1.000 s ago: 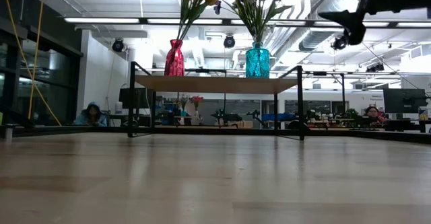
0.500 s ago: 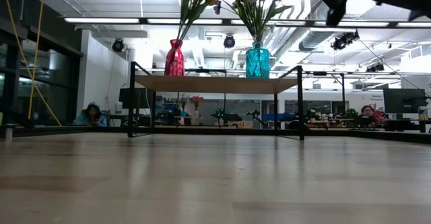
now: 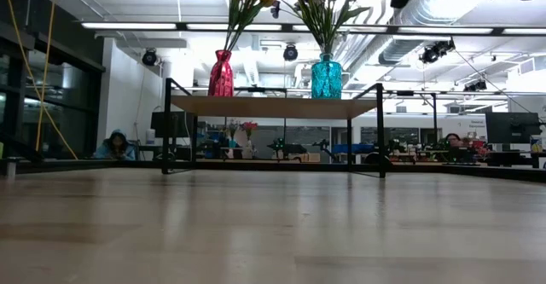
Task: Pick and place flowers into a vace then onto a shelf
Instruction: Adjust the orange flower in the blue vase
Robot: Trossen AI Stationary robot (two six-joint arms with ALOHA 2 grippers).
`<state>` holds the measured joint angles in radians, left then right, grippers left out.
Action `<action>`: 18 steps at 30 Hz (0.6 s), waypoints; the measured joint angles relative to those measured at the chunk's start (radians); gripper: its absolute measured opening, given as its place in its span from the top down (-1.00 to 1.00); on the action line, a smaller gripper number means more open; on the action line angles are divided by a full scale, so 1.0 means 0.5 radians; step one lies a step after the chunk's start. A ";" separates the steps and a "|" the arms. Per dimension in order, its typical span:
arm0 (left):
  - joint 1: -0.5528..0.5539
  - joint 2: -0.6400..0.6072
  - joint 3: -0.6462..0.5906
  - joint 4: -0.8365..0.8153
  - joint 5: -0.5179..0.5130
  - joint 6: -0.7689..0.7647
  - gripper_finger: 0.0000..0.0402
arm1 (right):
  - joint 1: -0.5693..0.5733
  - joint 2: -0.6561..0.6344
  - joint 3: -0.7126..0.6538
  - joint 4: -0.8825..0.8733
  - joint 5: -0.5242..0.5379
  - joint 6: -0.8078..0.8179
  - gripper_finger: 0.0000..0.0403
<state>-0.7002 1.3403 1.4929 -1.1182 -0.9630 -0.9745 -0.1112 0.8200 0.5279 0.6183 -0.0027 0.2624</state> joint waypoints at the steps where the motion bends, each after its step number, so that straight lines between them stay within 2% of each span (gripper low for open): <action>1: 0.000 0.000 0.000 -0.002 0.000 0.000 -0.95 | -0.006 -0.004 0.007 -0.003 0.012 -0.022 -0.28; 14: 0.000 0.000 0.000 -0.016 0.001 0.000 -0.95 | -0.166 -0.046 0.007 0.024 0.060 -0.094 -0.27; 18: 0.000 0.000 0.000 -0.016 0.001 0.000 -0.95 | -0.210 -0.046 0.007 0.025 0.002 -0.092 -0.23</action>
<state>-0.7002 1.3403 1.4929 -1.1263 -0.9627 -0.9745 -0.2161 0.7971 0.5316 0.6306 -0.0015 0.2165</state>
